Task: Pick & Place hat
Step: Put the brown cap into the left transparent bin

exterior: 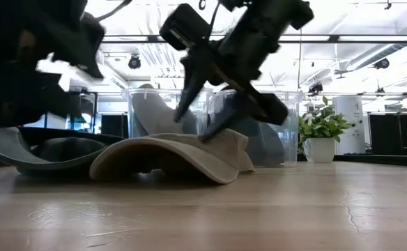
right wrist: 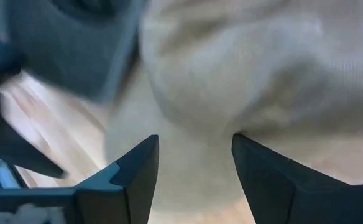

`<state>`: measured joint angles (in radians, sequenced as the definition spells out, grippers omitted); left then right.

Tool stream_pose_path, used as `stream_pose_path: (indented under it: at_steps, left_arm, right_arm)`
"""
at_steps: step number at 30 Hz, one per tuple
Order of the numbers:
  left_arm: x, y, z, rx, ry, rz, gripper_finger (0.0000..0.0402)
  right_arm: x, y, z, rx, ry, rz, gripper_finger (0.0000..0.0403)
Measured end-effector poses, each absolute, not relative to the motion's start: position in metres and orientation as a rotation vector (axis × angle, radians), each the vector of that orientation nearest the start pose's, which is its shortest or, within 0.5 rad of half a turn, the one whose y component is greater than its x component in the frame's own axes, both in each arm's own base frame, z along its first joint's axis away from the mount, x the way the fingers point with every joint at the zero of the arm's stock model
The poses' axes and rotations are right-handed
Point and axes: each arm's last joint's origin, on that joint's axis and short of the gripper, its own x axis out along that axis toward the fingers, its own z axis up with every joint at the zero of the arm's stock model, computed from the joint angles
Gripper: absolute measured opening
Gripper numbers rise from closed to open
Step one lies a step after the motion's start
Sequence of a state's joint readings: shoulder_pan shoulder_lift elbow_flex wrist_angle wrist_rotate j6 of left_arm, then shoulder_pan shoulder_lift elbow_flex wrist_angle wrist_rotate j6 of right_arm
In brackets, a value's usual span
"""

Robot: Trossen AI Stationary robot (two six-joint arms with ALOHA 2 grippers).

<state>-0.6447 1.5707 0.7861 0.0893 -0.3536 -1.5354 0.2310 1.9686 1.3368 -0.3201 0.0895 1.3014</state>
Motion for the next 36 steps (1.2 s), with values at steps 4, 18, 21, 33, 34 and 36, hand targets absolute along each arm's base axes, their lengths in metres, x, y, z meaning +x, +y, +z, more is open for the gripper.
stream_pose_path:
  at_steps: [4,18,21,33,34,36]
  left_arm:
    - [0.243,-0.183,0.172,-1.172,0.668,0.315,0.0181]
    - [0.241,-0.197,0.141,-1.187,0.71,0.388,0.0181]
    - [0.243,-0.199,0.137,-1.194,0.713,0.394,0.0181]
    - [0.242,-0.2,0.146,-1.279,0.465,0.47,0.0181]
    - [0.242,-0.199,0.146,-1.274,0.452,0.477,0.0181]
    - [0.242,-0.197,0.144,-1.267,0.427,0.497,0.0181]
  right_arm:
    - [0.404,0.09,0.175,1.037,0.854,-0.485,0.0201]
    - [0.395,0.103,0.163,1.225,0.997,-0.372,0.0201]
    - [0.402,0.111,0.17,1.299,0.967,-0.24,0.0201]
    - [0.395,0.119,0.166,1.288,1.017,-0.263,0.0201]
    - [0.394,0.121,0.16,1.289,1.037,-0.282,0.0201]
    - [0.394,0.127,0.152,1.301,1.067,-0.275,0.0201]
